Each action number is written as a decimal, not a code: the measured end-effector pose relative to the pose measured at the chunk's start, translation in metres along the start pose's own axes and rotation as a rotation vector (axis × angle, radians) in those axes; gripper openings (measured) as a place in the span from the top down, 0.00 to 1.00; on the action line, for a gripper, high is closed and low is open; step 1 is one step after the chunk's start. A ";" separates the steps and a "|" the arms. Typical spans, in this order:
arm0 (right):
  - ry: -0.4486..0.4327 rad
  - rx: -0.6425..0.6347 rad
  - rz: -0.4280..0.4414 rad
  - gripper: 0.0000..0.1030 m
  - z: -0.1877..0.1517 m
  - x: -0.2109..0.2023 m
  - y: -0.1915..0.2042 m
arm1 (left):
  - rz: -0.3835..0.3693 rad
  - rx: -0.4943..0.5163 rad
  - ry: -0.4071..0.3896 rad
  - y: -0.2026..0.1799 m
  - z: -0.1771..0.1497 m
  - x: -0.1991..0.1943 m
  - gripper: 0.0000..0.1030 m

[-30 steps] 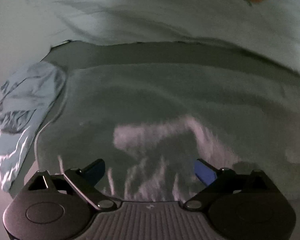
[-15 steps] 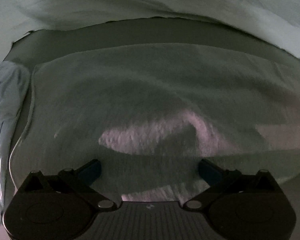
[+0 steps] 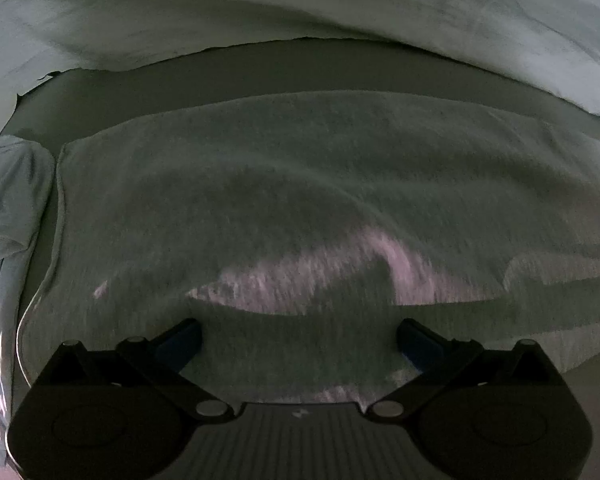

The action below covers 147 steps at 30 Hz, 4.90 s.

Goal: Fold clothes

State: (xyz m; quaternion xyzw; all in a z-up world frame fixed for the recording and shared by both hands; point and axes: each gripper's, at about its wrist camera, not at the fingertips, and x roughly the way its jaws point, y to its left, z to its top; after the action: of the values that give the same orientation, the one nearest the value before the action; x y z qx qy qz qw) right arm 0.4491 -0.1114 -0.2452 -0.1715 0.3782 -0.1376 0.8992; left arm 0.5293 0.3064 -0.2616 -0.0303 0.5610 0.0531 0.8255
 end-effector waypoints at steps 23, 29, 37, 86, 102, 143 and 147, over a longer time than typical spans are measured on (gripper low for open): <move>0.011 0.020 -0.265 0.01 0.009 0.020 -0.011 | -0.005 -0.001 -0.008 0.006 0.006 0.007 0.00; 0.021 0.009 -0.261 0.01 -0.011 0.003 -0.015 | -0.005 0.000 -0.017 0.005 0.008 0.008 0.00; 0.068 0.028 -0.216 0.01 -0.024 -0.003 -0.027 | -0.003 0.000 -0.042 0.004 0.003 0.011 0.00; 0.106 0.704 -0.041 0.33 -0.031 0.170 -0.321 | 0.058 -0.169 -0.074 -0.129 0.020 0.004 0.00; 0.045 0.363 0.389 0.81 0.004 0.007 -0.097 | -0.113 0.049 -0.146 -0.105 -0.005 -0.014 0.00; -0.017 -0.203 0.625 0.46 0.092 -0.066 0.172 | -0.175 -0.350 -0.278 0.092 -0.082 -0.053 0.00; -0.133 -0.440 0.670 0.30 0.056 -0.119 0.199 | -0.308 -0.398 -0.320 0.112 -0.100 -0.070 0.00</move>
State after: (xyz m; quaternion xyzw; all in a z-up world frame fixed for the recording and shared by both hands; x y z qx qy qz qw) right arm 0.4323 0.1248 -0.2152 -0.2358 0.3747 0.2586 0.8586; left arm 0.3982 0.4024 -0.2320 -0.2676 0.3911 0.0402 0.8797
